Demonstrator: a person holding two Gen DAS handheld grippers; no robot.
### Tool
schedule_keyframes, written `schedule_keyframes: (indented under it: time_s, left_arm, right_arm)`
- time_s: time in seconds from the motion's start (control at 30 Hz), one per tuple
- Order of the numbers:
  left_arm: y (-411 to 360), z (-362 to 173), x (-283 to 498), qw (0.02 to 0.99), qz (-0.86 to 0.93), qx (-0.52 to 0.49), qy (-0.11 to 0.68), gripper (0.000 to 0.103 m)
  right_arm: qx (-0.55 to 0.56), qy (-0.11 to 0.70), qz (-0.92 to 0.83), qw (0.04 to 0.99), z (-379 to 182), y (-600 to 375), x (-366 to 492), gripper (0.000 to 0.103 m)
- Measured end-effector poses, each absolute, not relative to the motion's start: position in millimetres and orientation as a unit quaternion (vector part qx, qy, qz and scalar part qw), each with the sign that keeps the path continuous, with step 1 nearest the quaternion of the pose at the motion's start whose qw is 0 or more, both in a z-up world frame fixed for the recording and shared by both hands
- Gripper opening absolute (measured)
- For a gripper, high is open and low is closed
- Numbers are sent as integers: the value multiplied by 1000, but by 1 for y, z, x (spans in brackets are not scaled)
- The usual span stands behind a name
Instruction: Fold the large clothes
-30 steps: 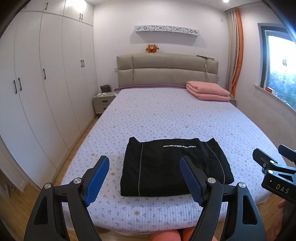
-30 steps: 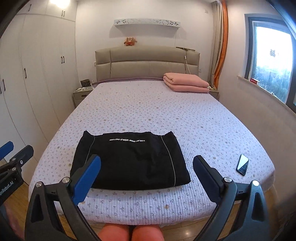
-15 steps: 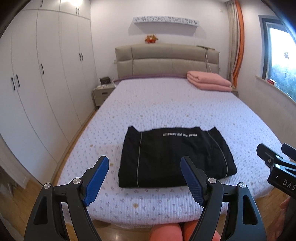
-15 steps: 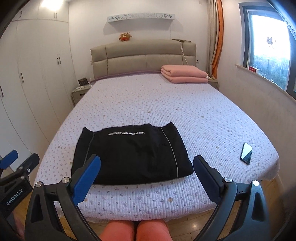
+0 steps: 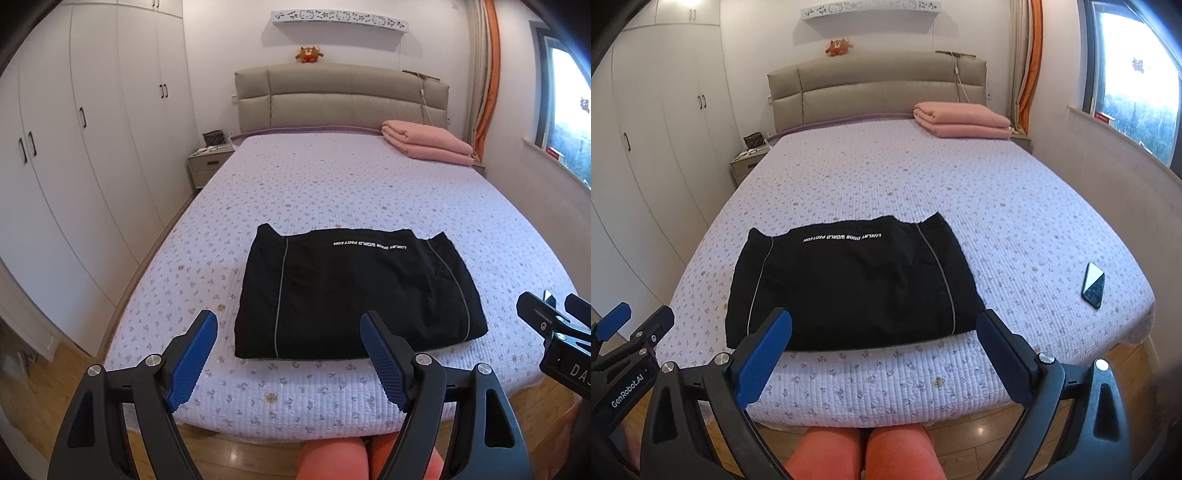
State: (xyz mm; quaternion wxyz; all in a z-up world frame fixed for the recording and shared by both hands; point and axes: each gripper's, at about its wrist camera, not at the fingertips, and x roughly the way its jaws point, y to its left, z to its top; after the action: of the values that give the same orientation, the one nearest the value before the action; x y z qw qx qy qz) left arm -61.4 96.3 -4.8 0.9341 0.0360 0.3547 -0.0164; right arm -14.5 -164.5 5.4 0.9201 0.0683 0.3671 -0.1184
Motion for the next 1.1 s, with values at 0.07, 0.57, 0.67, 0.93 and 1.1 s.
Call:
schedule_keyframes:
  time_s: [0.07,0.57,0.67,0.93,1.1]
  left_arm:
    - [95,-6,-62,934,-15,42,354,81]
    - [93,-4,-63,935,-20,43,352,81]
    - [94,-4,-63,935,-25,35,352,81]
    - [96,-3,-63,937,-18,32,348,81]
    - [97,-4,-62,935,-23,25,353,81]
  right_arm:
    - [68,369,-119,919,3,-163,-13,101]
    - [63,369,-113,920,1,-166,-12,101]
    - [60,368,-113,921,2,-166,-12,101]
    - [64,370,-108,920,3,-172,-11,101]
    - [61,372,-106,920,3,-172,-11,101]
